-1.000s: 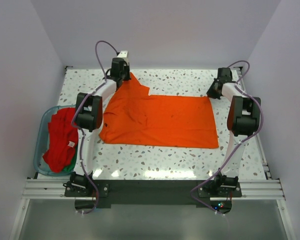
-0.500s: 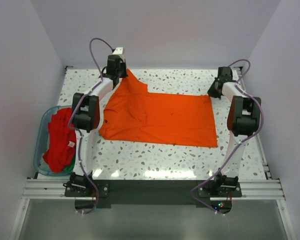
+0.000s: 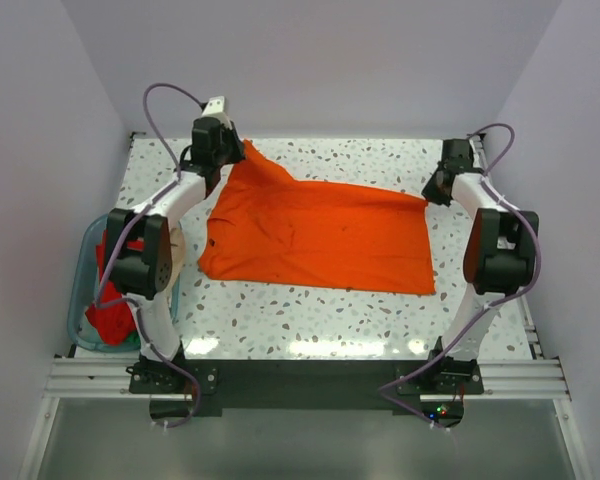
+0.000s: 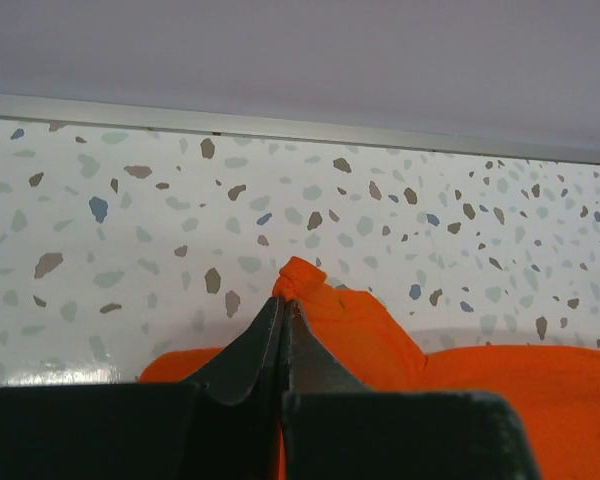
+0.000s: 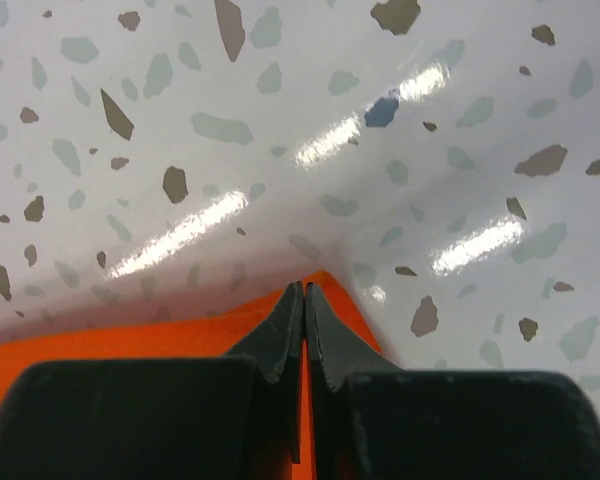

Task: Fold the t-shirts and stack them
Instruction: Fold the tshirt

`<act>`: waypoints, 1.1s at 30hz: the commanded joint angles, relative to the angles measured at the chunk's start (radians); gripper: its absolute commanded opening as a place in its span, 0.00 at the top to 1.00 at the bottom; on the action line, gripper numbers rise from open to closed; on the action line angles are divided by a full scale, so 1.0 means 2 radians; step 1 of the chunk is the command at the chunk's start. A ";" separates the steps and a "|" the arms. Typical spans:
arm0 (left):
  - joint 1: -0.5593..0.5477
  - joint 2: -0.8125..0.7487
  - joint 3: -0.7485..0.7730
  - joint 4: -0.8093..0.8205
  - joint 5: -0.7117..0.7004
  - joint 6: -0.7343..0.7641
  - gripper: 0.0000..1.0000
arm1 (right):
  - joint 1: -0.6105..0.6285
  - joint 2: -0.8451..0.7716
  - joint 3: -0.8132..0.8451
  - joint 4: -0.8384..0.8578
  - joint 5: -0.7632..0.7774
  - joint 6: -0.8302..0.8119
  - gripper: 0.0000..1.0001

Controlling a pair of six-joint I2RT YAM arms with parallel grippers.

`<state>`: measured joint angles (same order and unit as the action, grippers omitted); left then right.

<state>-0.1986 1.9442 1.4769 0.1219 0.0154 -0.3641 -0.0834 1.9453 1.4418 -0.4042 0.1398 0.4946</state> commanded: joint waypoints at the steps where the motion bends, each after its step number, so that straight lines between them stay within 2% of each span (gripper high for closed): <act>1: 0.003 -0.063 -0.052 0.033 -0.002 -0.036 1.00 | 0.000 -0.045 -0.035 -0.003 0.012 0.013 1.00; 13: -0.007 -0.232 -0.276 0.010 -0.033 -0.123 1.00 | -0.003 -0.124 -0.146 -0.003 0.013 0.030 1.00; 22: -0.016 -0.319 -0.343 -0.015 -0.039 -0.148 1.00 | -0.008 -0.150 -0.176 -0.005 0.007 0.034 1.00; 33: -0.021 -0.376 -0.389 -0.035 -0.042 -0.155 1.00 | -0.011 -0.169 -0.194 -0.006 -0.002 0.036 1.00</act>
<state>-0.2329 1.2243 0.7261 0.0586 -0.0486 -0.6548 -0.0990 1.6451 1.0756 -0.4118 0.1387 0.5510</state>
